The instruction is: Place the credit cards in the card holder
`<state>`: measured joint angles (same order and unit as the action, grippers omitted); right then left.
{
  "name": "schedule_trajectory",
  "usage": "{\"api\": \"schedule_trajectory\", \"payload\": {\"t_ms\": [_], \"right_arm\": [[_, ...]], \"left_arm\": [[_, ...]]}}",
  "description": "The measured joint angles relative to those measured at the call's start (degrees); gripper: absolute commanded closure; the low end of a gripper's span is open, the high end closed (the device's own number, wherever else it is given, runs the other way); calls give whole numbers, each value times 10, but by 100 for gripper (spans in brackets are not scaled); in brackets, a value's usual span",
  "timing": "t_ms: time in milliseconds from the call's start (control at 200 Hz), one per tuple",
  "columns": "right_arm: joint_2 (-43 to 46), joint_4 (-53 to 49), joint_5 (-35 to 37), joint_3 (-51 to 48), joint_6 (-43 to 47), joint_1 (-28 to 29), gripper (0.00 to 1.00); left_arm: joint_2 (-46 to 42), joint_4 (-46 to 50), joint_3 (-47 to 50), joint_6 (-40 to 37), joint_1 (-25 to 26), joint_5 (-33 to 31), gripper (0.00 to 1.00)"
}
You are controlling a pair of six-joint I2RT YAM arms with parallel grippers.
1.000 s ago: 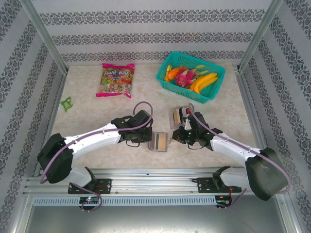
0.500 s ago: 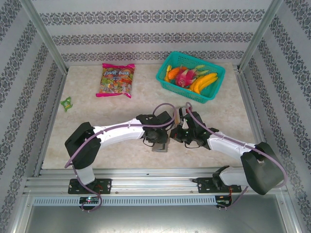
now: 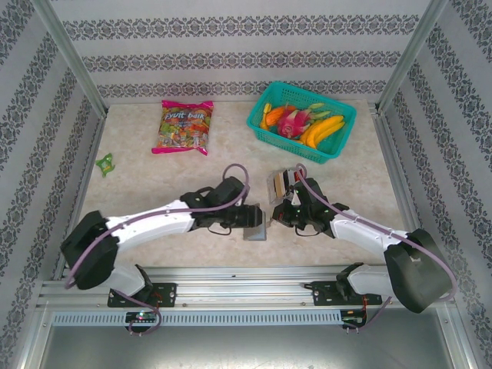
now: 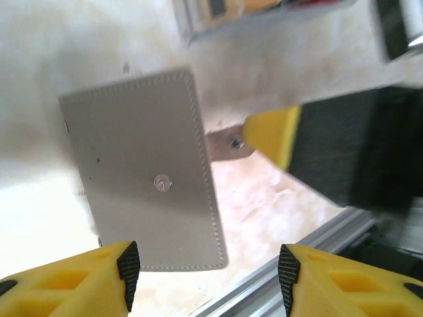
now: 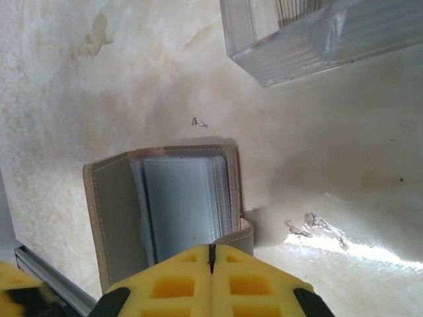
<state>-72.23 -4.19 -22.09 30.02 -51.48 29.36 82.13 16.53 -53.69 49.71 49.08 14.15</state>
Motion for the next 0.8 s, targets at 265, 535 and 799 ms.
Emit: {"api": "schedule_trajectory", "payload": {"t_ms": [265,535,799], "right_arm": [[-7,-9,0,9,6,0,100],[-8,-9,0,10,7,0,100],[-8,-9,-5,14,7,0,100]], "left_arm": [[-26,-2,45,-3,-61,-5,52],[70,-31,45,-2,-60,41,48],[123,-34,19,-2,-52,48,51]]}}
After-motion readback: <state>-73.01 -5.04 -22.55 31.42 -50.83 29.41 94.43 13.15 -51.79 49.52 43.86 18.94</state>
